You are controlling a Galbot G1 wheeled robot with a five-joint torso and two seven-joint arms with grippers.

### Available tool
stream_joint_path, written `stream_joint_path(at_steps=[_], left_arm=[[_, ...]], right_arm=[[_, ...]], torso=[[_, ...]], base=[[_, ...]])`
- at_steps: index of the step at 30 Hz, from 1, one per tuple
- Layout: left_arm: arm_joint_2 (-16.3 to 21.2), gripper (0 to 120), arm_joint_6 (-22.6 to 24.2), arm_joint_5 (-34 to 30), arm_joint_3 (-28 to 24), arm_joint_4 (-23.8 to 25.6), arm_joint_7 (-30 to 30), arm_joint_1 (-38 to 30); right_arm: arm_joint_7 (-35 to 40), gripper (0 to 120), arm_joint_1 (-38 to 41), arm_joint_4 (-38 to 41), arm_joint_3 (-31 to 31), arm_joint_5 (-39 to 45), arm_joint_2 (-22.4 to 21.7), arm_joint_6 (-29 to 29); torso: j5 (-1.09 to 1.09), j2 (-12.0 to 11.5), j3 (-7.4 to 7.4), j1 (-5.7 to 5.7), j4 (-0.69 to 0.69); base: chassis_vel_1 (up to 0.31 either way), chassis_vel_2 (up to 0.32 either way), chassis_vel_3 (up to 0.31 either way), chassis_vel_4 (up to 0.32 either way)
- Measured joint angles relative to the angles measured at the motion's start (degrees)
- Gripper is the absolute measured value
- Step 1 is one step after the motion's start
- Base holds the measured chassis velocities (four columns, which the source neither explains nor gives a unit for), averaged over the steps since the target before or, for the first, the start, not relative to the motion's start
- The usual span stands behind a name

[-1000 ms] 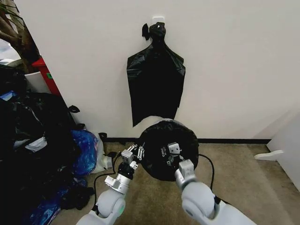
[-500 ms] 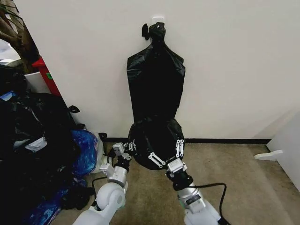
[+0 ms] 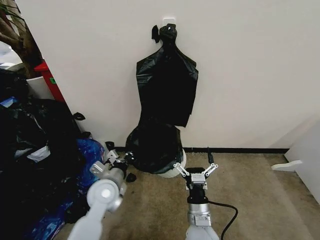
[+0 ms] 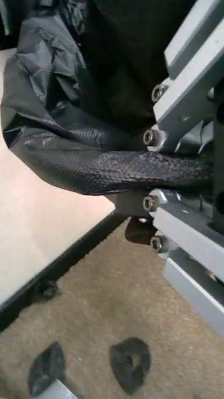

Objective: Place the garbage bag over the trash bin.

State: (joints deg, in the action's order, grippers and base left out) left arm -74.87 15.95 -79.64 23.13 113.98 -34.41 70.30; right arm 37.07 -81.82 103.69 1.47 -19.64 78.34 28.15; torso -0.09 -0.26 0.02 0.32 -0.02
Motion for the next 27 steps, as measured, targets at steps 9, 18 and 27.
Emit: stream_joint_path(at_steps=[9,18,27], left_arm=[[0.09,4,1.33,-0.78,0.03,2.86,-0.89,1.95],[0.33,4,1.1,-0.22,-0.2,4.04,-0.65,2.33],[0.67,4,-0.4,2.36,-1.61,2.95,1.96,1.77]], right_arm=[[-3.26,100,2.04,-8.37,0.06,-0.52,1.16,3.07],[-1.82,100,3.43,-13.26,0.24,-6.48,0.74,-0.87],[-2.45,100,4.38,-10.9,0.87,-6.1,-2.8,-2.08]], torso=[[-0.12,0.0,0.0,0.0,0.02],[0.25,0.0,0.0,0.0,-0.04],[0.21,0.0,0.01,0.0,-0.04]], base=[[0.0,0.0,0.0,0.0],[0.0,0.0,0.0,0.0],[0.0,0.0,0.0,0.0]])
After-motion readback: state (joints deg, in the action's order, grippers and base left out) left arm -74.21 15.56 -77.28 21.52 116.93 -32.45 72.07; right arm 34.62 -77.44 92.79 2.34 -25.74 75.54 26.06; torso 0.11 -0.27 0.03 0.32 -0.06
